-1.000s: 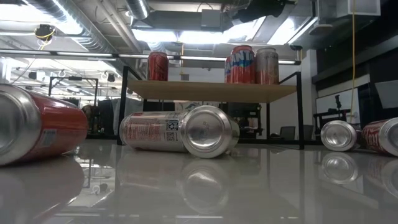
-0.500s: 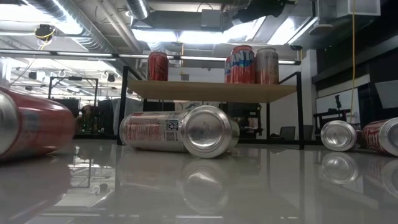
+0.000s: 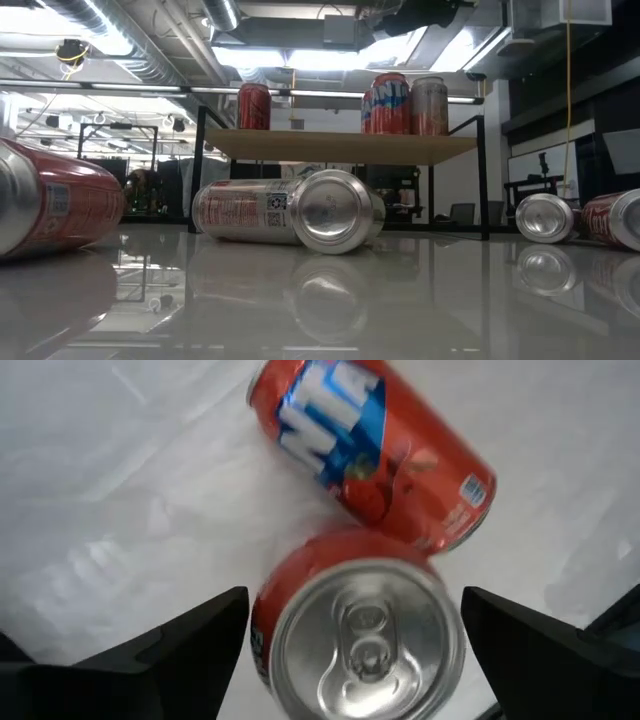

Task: Place canned beverage on shelf
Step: Put the orange soda can on the shelf aligned with the other orange soda can

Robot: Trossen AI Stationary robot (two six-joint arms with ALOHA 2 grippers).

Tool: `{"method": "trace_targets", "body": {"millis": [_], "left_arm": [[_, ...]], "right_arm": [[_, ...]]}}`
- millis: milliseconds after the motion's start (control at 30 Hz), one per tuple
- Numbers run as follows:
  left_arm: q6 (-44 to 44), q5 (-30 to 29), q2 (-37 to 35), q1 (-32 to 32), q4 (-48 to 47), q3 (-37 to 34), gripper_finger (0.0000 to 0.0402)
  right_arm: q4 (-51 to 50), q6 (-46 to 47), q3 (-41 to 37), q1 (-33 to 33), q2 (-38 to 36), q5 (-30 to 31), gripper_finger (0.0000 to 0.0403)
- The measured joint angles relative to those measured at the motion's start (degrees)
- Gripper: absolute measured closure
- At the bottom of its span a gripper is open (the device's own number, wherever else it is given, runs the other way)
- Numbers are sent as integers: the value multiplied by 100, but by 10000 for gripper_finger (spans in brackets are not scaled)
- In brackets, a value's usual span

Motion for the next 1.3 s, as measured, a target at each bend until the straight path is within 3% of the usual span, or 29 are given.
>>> {"method": "trace_targets", "body": {"millis": [167,600,933,1300], "left_arm": [[247,393,0,-2,2,0,44],[691,479,400,0,4,-2,47],[691,621,447,80,-3,0,128],[700,872,-19,292,-381,-7,130]], "right_arm": [[-1,1,0,2,0,0,31],[0,0,0,1,0,0,31],[0,1,0,0,0,0,31],[0,0,0,0,0,4,31]]}}
